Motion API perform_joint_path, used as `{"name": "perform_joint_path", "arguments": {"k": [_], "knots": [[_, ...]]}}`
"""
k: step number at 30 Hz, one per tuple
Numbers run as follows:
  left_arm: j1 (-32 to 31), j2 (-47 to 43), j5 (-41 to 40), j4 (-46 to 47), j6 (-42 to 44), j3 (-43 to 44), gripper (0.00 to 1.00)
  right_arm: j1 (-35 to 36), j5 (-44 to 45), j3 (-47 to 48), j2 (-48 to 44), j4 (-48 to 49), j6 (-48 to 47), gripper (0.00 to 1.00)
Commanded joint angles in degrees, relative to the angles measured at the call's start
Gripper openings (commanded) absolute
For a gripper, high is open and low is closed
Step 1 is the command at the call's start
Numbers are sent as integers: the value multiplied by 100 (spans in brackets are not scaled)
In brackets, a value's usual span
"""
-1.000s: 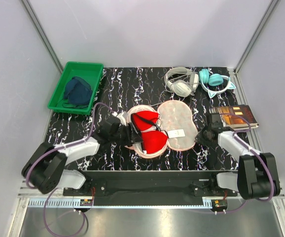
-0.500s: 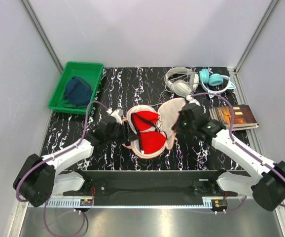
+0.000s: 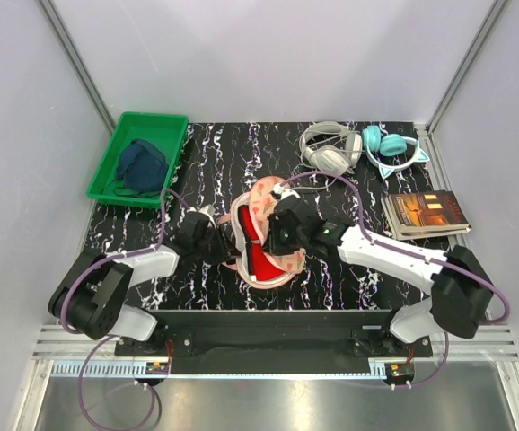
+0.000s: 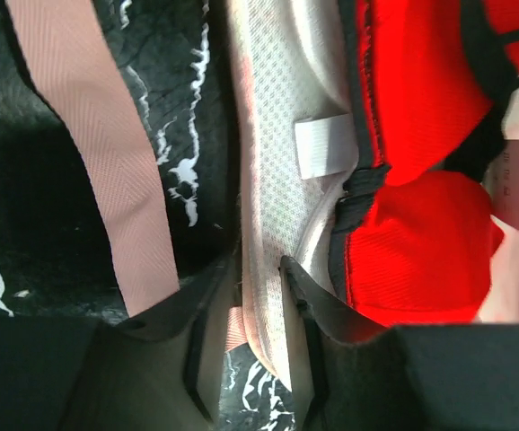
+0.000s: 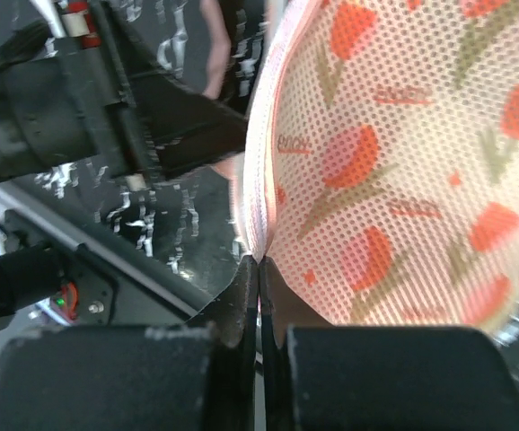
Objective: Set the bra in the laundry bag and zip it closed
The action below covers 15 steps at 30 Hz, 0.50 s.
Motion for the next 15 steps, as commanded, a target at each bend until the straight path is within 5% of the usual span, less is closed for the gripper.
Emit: {"name": "perform_joint_path", "arguments": {"k": [1, 15], "knots": [[-13, 66, 79, 807, -96, -223, 33, 125, -707, 168, 449, 1024, 273, 0], [-13, -251, -158, 897, 27, -619, 32, 178, -1973, -534, 1523, 2808, 932, 0]]}}
